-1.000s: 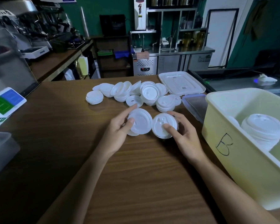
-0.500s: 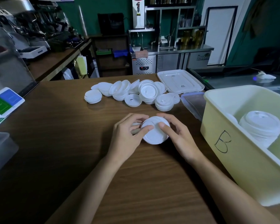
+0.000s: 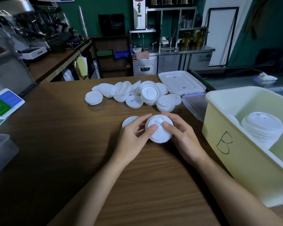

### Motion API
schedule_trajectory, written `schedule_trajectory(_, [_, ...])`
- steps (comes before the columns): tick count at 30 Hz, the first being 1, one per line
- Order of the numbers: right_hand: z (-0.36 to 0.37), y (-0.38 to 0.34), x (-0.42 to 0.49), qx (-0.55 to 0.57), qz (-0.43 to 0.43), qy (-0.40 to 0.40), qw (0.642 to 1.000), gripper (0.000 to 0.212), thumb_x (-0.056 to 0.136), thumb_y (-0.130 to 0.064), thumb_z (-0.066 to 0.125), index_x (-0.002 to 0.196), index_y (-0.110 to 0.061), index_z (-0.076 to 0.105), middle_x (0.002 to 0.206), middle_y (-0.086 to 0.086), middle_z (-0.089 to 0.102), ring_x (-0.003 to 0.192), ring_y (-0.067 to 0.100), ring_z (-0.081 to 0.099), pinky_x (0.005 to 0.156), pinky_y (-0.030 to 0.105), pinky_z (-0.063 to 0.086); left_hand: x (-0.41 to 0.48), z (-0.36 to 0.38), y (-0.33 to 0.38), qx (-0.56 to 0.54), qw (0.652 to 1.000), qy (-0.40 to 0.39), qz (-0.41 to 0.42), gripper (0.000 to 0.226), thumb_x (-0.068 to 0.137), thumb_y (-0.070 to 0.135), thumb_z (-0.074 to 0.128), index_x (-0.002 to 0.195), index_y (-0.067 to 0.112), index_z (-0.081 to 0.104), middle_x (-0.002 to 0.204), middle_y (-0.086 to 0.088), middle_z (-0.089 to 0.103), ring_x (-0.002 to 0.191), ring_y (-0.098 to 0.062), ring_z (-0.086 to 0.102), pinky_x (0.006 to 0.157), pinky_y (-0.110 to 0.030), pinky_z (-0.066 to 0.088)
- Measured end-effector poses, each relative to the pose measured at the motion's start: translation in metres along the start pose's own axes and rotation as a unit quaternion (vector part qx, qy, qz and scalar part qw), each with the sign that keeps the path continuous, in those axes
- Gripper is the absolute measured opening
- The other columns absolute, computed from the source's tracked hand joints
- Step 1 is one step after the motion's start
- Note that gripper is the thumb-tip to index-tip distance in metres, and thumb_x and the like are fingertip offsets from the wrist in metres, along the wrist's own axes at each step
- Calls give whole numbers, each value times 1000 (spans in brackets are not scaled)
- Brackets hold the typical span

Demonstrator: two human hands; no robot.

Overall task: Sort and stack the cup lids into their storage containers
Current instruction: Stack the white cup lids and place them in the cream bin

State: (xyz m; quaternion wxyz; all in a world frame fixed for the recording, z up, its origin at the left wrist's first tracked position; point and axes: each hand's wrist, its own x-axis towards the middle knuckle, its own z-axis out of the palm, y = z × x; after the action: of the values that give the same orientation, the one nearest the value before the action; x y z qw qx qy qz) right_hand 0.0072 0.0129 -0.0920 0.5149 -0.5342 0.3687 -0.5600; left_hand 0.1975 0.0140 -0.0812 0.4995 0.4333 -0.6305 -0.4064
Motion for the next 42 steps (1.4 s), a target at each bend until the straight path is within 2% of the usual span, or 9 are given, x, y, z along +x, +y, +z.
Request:
schedule_trajectory(6, [-1, 3, -1, 12, 8, -14, 1000, 52, 90, -28, 77, 137, -9, 64, 135, 16, 69, 135, 39, 58, 119, 58, 42, 2, -3, -3, -34, 999, -2, -26, 41, 93, 38, 77, 131, 28, 69, 127, 13, 72, 125, -10, 64, 112, -43, 49])
schedule_trajectory(13, [-2, 5, 0, -18, -17, -6, 1000, 42, 95, -19, 72, 135, -9, 65, 132, 15, 71, 131, 35, 62, 117, 51, 46, 3, -2, -4, -27, 999, 2, -23, 39, 94, 33, 76, 132, 23, 69, 124, 11, 74, 120, -10, 67, 108, -38, 52])
schedule_trajectory(16, [-2, 2, 0, -18, -18, 12, 1000, 40, 94, -20, 75, 133, -11, 67, 129, 11, 73, 127, 30, 66, 111, 43, 50, 1, -10, -1, 112, 992, 25, 58, 49, 87, 47, 76, 130, 22, 72, 115, 16, 74, 109, -4, 70, 98, -21, 54])
schedule_trajectory(18, [-2, 1, 1, -23, -20, 31, 999, 38, 93, -21, 79, 129, -14, 69, 126, 8, 75, 123, 24, 68, 108, 39, 51, 3, -22, -6, 240, 958, 48, 147, 44, 87, 45, 79, 122, 19, 75, 113, 14, 72, 107, -4, 67, 95, -17, 50])
schedule_trajectory(24, [-6, 7, 6, -34, -21, 85, 996, 37, 88, -30, 77, 125, -24, 72, 123, 4, 77, 122, 26, 69, 112, 47, 51, 14, -61, -29, 388, 914, -32, 116, 30, 87, 25, 84, 116, 24, 77, 107, 17, 72, 104, -9, 65, 91, -40, 56])
schedule_trajectory(29, [-7, 9, 7, -39, -19, 82, 996, 36, 88, -31, 77, 124, -26, 73, 122, 3, 77, 121, 25, 69, 112, 45, 50, 18, -59, -31, 363, 925, -21, 114, 35, 86, 0, 79, 110, 26, 78, 94, 13, 73, 86, -5, 68, 78, -41, 59])
schedule_trajectory(32, [-6, 9, 7, -39, -18, 78, 996, 38, 88, -31, 77, 125, -25, 72, 122, 3, 77, 120, 24, 69, 110, 41, 51, 16, -54, -26, 335, 936, -2, 105, 35, 80, -5, 84, 104, 20, 80, 82, 12, 66, 79, -4, 64, 77, -18, 54])
schedule_trajectory(39, [-6, 10, 7, -46, -22, 85, 995, 41, 84, -36, 81, 123, -26, 73, 121, 3, 77, 118, 25, 70, 109, 45, 52, 14, -48, -16, 297, 947, 67, 107, 16, 78, 13, 90, 88, 13, 78, 76, 10, 60, 73, -4, 56, 66, -14, 43])
schedule_trajectory(42, [-6, 11, 8, -47, -31, 91, 994, 46, 78, -42, 82, 120, -27, 72, 118, 5, 77, 116, 31, 70, 108, 51, 52, 11, -43, -4, 211, 968, 109, 85, 11, 85, 12, 84, 90, 15, 75, 82, 11, 69, 77, -4, 65, 69, -13, 50])
